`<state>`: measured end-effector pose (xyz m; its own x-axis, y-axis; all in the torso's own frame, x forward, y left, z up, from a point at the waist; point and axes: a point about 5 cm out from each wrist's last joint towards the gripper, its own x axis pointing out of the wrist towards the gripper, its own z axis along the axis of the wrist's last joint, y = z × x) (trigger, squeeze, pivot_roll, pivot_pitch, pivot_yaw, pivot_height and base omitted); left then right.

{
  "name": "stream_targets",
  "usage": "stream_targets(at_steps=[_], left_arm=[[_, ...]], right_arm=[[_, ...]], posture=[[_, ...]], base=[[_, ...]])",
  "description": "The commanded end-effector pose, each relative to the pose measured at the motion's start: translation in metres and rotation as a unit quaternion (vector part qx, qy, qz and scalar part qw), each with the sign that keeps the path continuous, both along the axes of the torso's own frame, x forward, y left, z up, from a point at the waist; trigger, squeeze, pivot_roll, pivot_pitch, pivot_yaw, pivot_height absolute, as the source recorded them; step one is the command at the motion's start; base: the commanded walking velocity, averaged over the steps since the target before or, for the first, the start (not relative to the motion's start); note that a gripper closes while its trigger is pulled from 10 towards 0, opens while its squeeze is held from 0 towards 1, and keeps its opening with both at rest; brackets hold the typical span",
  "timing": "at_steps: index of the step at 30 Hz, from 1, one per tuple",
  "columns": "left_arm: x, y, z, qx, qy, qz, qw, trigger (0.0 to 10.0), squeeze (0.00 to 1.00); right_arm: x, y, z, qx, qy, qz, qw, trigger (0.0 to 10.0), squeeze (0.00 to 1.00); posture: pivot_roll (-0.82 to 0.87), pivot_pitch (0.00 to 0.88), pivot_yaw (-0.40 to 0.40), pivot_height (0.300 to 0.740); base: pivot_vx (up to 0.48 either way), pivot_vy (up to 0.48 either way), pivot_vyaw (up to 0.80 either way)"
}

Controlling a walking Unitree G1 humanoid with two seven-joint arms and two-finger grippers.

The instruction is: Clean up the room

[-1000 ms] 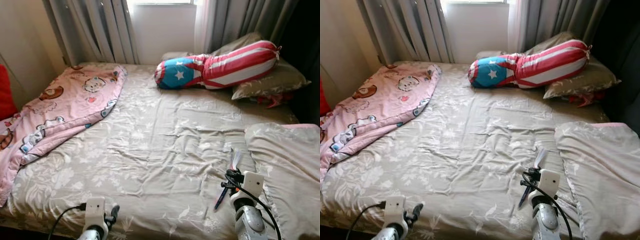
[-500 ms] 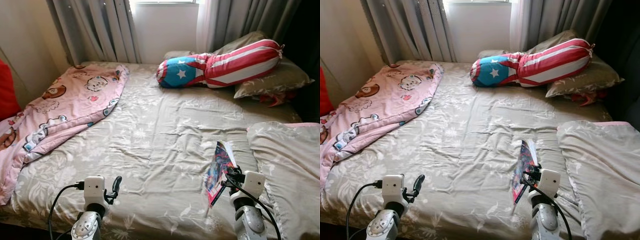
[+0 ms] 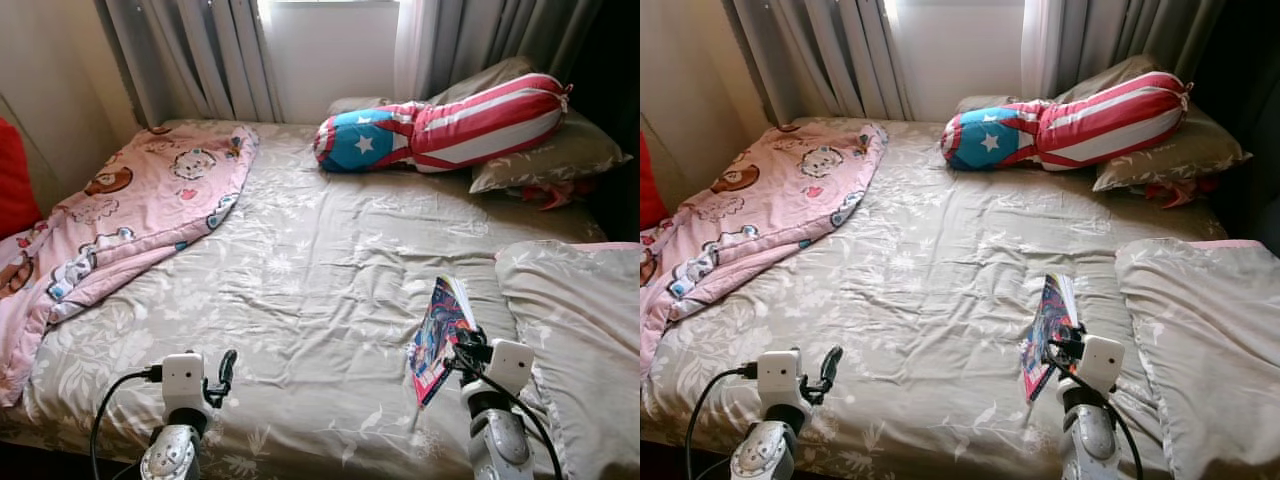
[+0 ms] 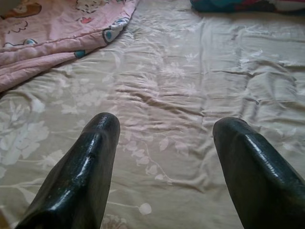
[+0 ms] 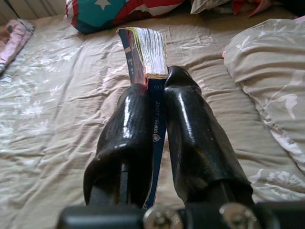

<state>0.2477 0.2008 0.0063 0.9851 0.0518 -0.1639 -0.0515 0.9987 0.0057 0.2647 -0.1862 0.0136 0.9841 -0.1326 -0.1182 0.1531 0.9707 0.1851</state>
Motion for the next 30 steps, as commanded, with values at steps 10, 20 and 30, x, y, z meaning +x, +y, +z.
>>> stream_targets(at_steps=[10,20,30], left_arm=[[0.012,0.0,0.013,0.004,-0.022,0.001,1.0,10.0,0.0],[0.013,-0.004,0.016,-0.004,-0.026,0.001,1.0,10.0,0.0],[0.013,-0.002,0.019,-0.007,-0.031,-0.001,1.0,10.0,0.0]], right_arm=[[0.01,0.003,0.01,0.001,-0.018,0.014,1.0,10.0,0.0],[0.012,0.009,0.01,0.004,-0.011,0.027,1.0,10.0,0.0],[0.013,0.006,0.008,0.003,0.0,0.023,1.0,10.0,0.0]], posture=[[-0.05,0.0,0.013,0.667],[-0.04,0.0,0.014,0.667],[-0.03,0.0,0.019,0.667]], base=[[0.0,0.0,0.0],[0.0,0.0,0.0],[0.0,0.0,0.0]])
